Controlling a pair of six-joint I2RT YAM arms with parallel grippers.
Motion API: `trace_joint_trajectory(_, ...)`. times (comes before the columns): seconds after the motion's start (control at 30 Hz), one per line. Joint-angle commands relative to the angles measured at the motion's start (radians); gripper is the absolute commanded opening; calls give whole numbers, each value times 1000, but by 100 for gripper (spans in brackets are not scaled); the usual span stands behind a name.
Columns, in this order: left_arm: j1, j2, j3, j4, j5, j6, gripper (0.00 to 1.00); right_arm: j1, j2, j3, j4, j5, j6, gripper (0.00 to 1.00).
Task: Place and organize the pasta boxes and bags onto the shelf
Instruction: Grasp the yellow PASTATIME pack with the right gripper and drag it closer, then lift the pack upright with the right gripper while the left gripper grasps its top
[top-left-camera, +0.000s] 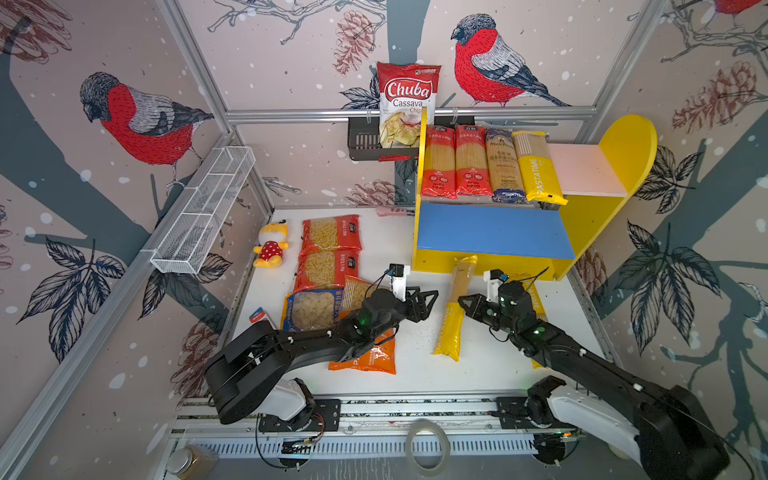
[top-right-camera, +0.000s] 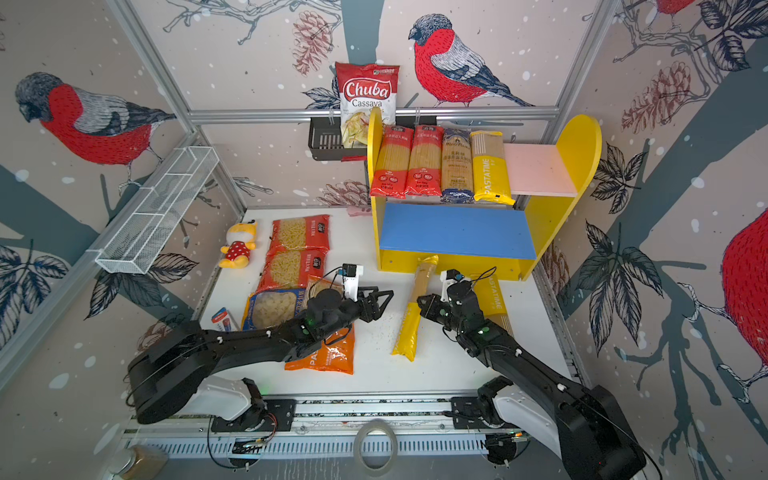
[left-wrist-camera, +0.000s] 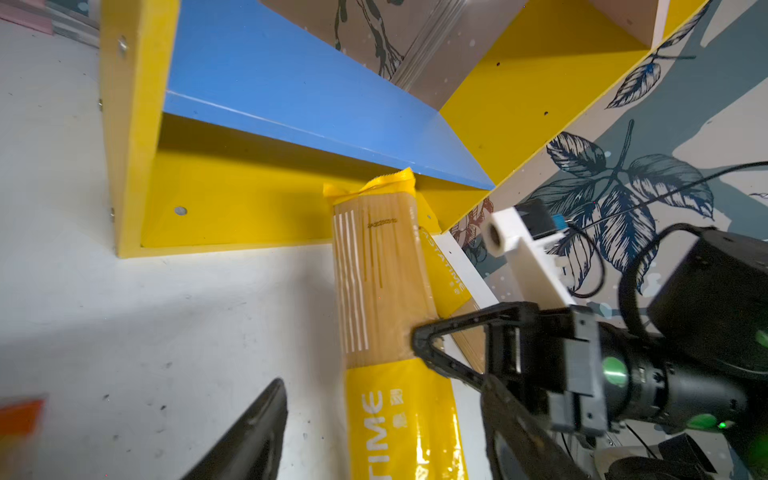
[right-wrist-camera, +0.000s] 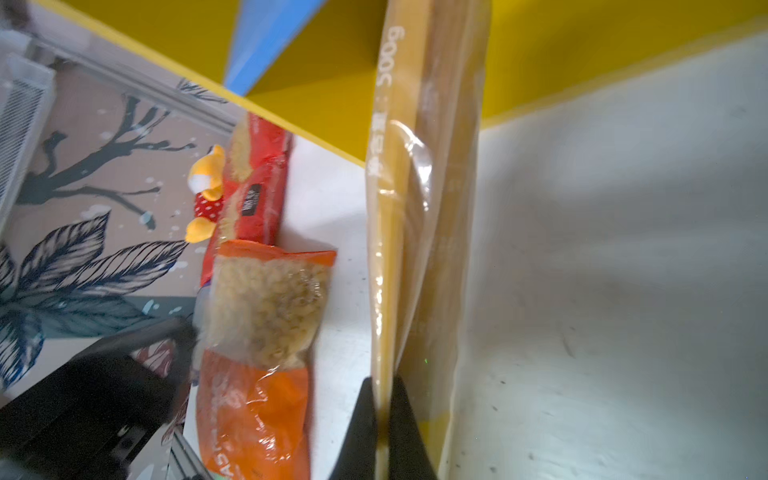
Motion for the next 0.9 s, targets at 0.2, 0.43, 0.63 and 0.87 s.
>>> trace_joint_trajectory(0.2,96,-231,-87,62,197,61,75,185,-152,5,295,44,-393,0)
trace_joint_trajectory(0.43,122,-240,-81,97,306,43,76,194,-132,27,404,-95,-417,0)
trace_joint_trajectory(0.63,130,-197,-64,141,329,33,76,196,-114,53,449,-183,-387,0)
trace_joint_trajectory(0.87,188,-205,-13,107,491,49,74,202,-122,69,492,-290,-365,0)
